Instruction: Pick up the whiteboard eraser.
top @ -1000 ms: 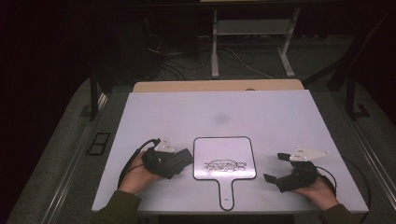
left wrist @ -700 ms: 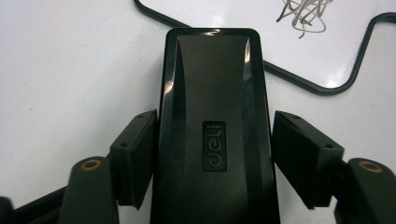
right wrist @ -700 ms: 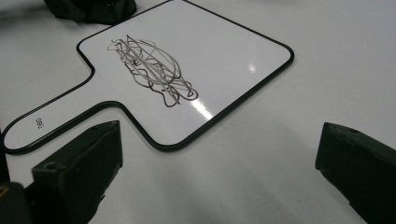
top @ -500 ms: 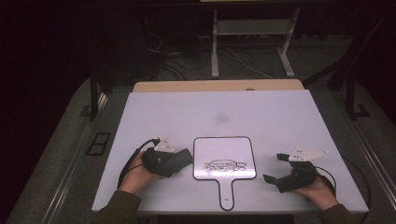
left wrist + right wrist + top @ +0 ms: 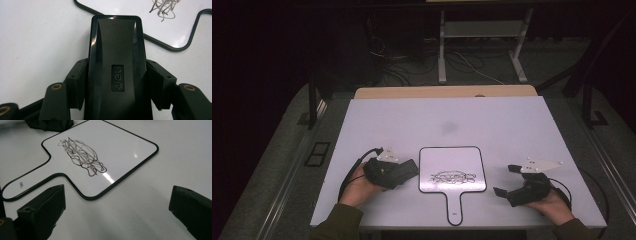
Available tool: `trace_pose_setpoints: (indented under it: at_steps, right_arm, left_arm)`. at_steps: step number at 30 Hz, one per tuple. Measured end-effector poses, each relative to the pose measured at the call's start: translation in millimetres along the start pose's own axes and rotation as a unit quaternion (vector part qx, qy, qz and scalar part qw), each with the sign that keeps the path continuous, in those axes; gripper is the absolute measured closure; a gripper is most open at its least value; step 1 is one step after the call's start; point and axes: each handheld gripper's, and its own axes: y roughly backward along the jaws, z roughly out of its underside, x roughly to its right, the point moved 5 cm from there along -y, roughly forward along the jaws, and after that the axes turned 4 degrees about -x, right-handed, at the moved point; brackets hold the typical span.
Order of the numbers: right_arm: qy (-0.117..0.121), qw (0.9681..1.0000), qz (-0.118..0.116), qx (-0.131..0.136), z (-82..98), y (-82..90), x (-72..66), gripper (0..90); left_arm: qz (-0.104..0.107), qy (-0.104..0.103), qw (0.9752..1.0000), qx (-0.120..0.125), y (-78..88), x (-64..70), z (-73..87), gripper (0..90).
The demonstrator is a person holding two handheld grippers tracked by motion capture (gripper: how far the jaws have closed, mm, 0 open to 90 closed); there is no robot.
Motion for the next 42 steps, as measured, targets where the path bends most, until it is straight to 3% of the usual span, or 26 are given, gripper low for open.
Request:
trace_pose_setpoints:
  at_steps: [13, 28, 38, 42]
  right_arm:
    - [0.001, 1.0000, 0.000, -0.002, 0.3, -0.3, -0.1, 0.0]
    - [0.002, 1.0000, 0.000, -0.004, 0.6, -0.2, 0.0, 0.0]
    - [0.004, 1.0000, 0.001, -0.005, 0.7, 0.0, 0.1, 0.0]
    - [0.003, 1.0000, 0.001, -0.004, 0.6, 0.0, 0.2, 0.0]
  left_arm:
    - [0.000, -0.001, 1.0000, -0.006, 0.4, 0.1, -0.3, 38.8]
    - [0.005, 0.024, 0.9996, -0.010, 3.2, -2.0, 0.2, 39.1]
    - [-0.007, 0.039, 0.9992, 0.009, 11.3, -3.8, -1.4, 39.1]
    - [-0.003, 0.040, 0.9991, 0.014, 13.6, -3.2, -3.0, 39.0]
